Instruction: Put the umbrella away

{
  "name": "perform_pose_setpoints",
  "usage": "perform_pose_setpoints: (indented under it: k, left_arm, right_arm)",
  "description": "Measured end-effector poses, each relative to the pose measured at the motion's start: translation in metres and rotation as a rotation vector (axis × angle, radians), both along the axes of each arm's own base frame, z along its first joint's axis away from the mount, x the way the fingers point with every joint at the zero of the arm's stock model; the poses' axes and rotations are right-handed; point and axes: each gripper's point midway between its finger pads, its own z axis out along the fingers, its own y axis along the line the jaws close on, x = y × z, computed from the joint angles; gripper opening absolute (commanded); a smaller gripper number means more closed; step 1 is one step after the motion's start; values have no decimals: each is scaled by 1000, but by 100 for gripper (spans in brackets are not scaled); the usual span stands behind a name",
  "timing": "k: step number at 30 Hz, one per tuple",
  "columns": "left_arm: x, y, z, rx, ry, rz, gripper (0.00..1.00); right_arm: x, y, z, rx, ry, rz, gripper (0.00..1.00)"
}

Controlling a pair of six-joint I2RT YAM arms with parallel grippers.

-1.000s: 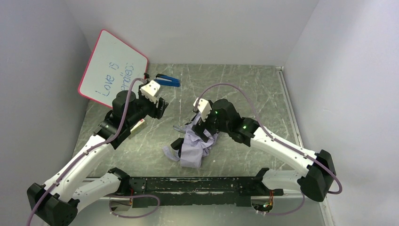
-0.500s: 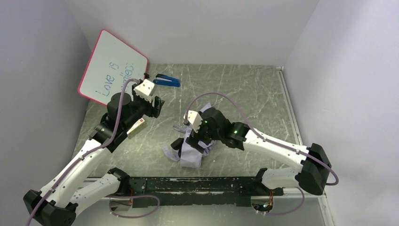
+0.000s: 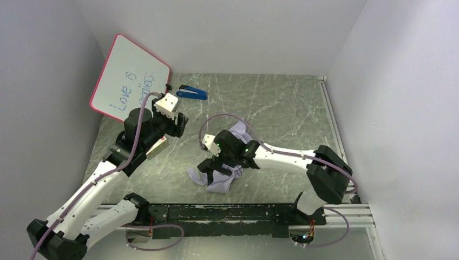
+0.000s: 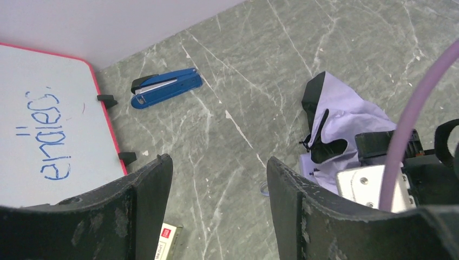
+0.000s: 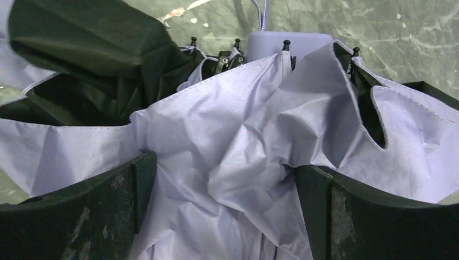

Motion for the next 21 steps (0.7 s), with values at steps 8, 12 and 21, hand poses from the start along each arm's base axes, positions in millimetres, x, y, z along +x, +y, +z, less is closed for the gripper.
perform_pose_setpoints:
  k: [8, 12, 21]
  left_arm:
    - [-1, 1, -6, 10, 17, 0, 69]
    - [-1, 1, -6, 10, 17, 0, 69]
    - [-1, 1, -8, 13, 21, 0, 69]
  right_arm:
    - [16, -5, -31, -96, -1, -47, 98]
    - [25, -7, -37, -92, 42, -69, 94]
    - [42, -15, -50, -19, 205, -109, 70]
